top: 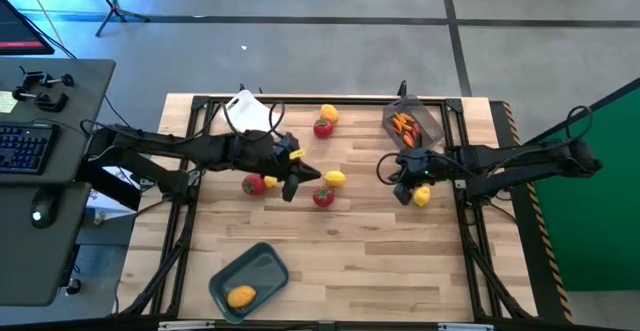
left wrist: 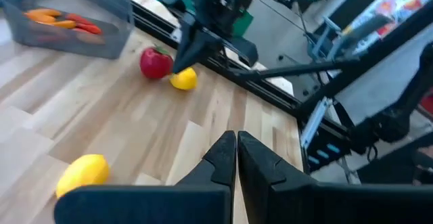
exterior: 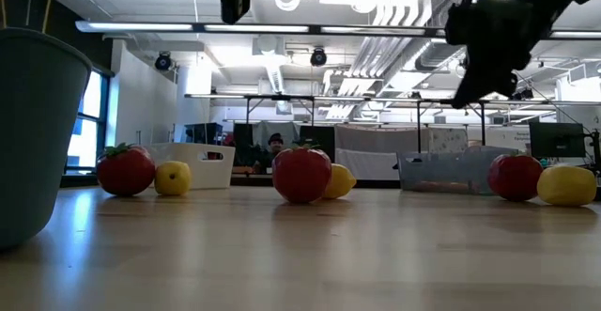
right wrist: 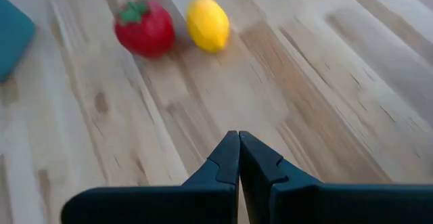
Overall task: Sort produce into baskets
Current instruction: Put the lemon into the blue bin
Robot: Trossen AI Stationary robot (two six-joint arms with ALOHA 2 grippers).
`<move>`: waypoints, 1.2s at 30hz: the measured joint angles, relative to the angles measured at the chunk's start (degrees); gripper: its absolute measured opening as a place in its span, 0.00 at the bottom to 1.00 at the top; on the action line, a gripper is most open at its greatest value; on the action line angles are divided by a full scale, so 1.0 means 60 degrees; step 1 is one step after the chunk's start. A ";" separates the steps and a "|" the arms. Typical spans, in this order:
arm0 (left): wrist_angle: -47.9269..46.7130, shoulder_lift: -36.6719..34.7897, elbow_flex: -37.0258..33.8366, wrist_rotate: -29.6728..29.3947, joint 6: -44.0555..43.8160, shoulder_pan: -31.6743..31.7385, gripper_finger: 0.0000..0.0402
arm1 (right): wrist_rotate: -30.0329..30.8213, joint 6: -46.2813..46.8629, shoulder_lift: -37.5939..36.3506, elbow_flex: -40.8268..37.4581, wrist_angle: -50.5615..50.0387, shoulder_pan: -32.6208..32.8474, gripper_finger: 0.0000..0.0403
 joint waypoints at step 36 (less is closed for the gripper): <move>0.2779 0.2414 0.0004 0.1729 0.1933 0.2112 0.00 | -0.0824 0.4399 -0.0024 0.0000 -0.4108 0.0000 0.50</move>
